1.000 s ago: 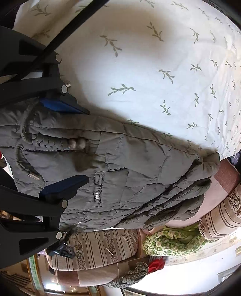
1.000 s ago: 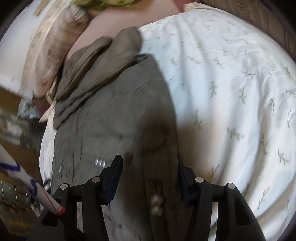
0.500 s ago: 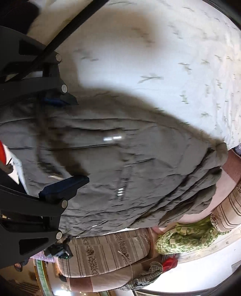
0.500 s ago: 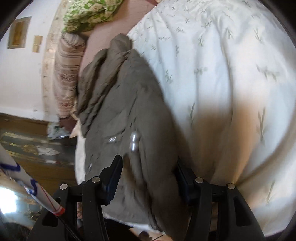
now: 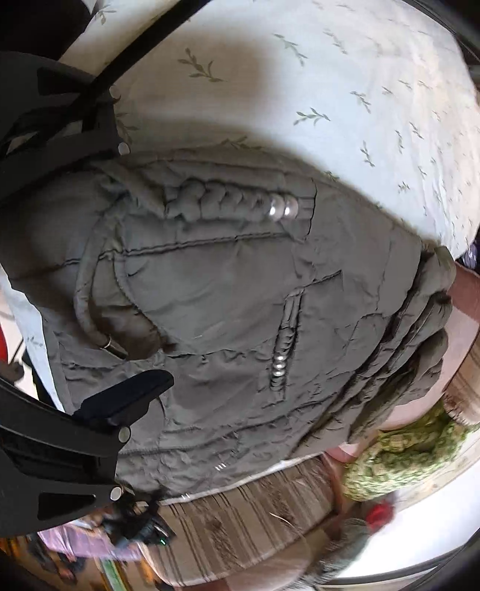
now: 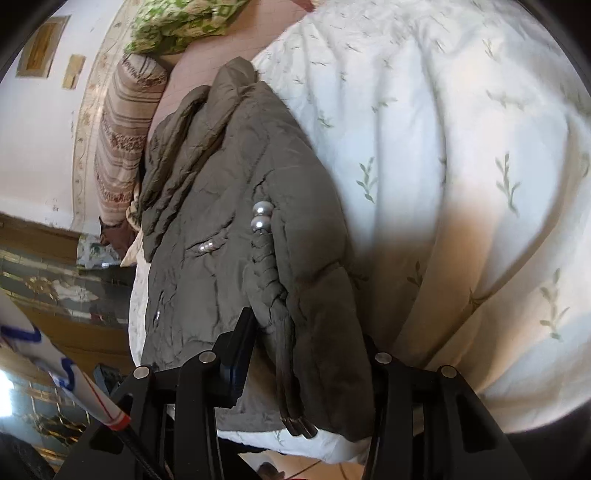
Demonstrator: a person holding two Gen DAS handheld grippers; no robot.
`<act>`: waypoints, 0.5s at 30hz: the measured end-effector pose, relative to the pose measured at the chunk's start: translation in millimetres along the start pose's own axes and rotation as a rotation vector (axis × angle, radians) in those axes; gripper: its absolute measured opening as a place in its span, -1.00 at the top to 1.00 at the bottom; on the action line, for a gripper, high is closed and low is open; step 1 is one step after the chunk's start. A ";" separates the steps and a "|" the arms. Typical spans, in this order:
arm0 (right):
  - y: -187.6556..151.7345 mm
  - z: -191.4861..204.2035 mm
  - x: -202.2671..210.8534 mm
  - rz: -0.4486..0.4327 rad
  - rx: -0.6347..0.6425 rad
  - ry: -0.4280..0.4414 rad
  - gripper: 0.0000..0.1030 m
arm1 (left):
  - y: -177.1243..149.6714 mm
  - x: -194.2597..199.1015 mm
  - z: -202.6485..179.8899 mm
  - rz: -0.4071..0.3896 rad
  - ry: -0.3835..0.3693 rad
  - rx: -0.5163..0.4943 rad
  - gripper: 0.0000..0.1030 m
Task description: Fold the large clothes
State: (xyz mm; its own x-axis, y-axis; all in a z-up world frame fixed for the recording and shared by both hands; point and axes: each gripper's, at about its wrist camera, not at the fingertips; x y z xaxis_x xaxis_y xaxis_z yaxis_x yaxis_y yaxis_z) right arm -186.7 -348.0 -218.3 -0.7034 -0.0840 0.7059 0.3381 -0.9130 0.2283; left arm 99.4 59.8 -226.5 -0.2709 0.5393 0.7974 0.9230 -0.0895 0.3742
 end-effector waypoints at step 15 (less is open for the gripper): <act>-2.0 17.6 0.6 -0.042 0.054 0.015 0.29 | -1.4 7.1 4.3 0.002 0.020 0.073 -0.16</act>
State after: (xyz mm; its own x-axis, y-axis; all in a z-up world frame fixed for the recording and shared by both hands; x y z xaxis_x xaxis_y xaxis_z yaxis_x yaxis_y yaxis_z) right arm -176.8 -339.1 -206.6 -0.7266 -0.0524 0.6850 0.3411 -0.8930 0.2935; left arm 97.4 67.3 -223.4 -0.2742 0.5222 0.8075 0.9406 -0.0290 0.3382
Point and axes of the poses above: each gripper's, at about its wrist camera, not at the fingertips, and x roughly against the way its jaws point, z to its left, y to its top
